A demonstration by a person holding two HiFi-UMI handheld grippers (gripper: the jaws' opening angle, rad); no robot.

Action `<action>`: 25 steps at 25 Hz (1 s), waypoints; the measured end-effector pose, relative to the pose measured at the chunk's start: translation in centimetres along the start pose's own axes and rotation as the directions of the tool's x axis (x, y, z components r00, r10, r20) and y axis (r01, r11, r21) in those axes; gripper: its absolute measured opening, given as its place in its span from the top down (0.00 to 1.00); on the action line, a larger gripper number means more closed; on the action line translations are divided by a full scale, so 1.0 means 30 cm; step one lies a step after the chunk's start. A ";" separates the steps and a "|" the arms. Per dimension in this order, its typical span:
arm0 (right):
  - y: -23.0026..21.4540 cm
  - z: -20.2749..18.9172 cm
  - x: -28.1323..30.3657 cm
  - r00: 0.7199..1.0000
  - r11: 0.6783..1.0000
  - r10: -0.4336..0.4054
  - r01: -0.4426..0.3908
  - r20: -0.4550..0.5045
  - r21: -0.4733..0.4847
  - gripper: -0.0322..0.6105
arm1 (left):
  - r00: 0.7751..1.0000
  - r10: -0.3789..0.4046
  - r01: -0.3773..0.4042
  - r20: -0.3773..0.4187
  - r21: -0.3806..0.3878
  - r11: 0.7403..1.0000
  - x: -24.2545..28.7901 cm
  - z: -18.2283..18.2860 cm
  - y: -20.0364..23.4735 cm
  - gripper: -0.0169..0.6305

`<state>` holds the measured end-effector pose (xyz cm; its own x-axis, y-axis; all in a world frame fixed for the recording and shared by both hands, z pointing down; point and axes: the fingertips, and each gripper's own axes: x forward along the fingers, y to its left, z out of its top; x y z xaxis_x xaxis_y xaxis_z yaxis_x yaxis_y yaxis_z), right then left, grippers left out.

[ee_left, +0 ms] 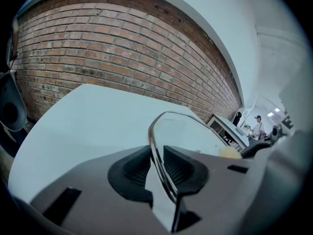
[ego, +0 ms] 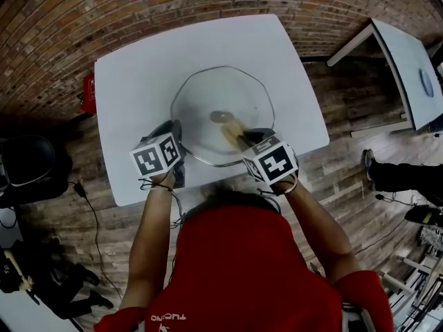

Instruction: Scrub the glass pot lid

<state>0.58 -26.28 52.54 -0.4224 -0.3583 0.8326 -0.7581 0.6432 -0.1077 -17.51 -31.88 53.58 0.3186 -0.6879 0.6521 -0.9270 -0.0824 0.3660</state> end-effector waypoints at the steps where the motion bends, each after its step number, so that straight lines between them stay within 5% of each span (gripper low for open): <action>1: -0.006 0.031 0.011 1.000 1.000 0.001 -0.001 0.023 0.015 0.87 | 1.000 0.000 0.000 0.001 0.000 1.000 -0.001 -0.001 0.001 0.84; 8: -0.107 0.223 0.132 0.994 0.994 -0.098 0.094 0.057 0.059 0.87 | 1.000 0.003 -0.003 -0.001 0.005 1.000 -0.003 -0.003 -0.005 0.84; 22: -0.125 0.234 0.210 0.992 0.993 -0.114 0.111 0.049 0.050 0.86 | 1.000 0.006 -0.006 0.013 0.037 0.999 0.002 0.006 0.002 0.83; 25: -0.124 0.242 0.189 0.993 0.994 -0.094 0.090 0.073 0.056 0.75 | 1.000 0.005 -0.007 0.031 0.065 0.998 -0.009 0.015 -0.004 0.82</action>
<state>-2.59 -35.62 53.71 -0.3840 -0.4656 0.7974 -0.8196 0.5695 -0.0622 -17.57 -32.00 53.05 0.3081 -0.7101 0.6331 -0.9400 -0.1247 0.3176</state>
